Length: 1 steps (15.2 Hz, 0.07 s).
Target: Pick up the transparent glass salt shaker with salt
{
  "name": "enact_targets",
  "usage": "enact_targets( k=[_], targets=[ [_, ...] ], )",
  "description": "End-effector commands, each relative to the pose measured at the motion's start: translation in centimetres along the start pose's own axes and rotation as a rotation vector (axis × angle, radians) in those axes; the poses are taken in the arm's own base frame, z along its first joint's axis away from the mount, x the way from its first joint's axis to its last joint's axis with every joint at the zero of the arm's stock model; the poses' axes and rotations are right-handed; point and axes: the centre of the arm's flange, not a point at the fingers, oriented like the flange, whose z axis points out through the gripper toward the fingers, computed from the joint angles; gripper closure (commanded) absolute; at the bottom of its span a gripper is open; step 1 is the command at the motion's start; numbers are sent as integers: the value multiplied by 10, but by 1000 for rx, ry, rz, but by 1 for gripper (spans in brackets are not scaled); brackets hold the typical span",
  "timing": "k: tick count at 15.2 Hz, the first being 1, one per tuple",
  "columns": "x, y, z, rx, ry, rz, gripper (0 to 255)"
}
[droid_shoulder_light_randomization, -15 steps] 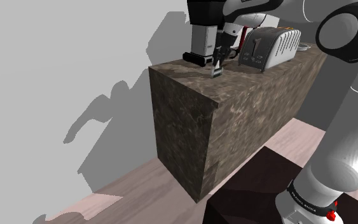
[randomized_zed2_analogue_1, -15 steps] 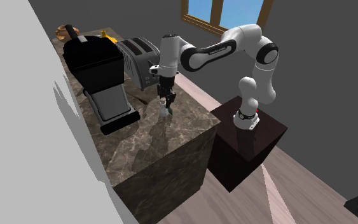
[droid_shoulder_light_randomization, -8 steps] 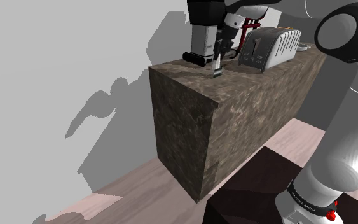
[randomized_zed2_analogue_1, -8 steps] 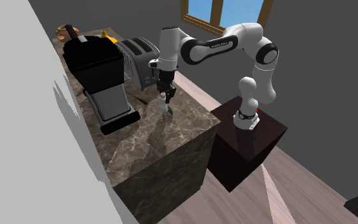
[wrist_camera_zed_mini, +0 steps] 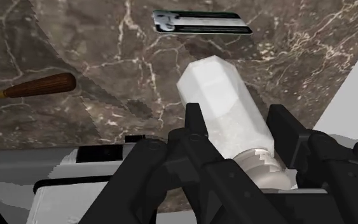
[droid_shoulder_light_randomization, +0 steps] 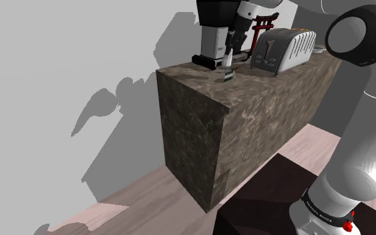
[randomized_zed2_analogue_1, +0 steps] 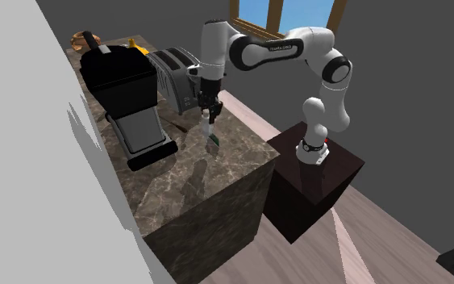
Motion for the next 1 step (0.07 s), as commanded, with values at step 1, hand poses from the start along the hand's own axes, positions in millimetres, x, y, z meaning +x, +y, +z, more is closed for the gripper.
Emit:
enact_targets(
  k=[1],
  targets=[
    [1,-1,-3,0,0,0,255]
  ],
)
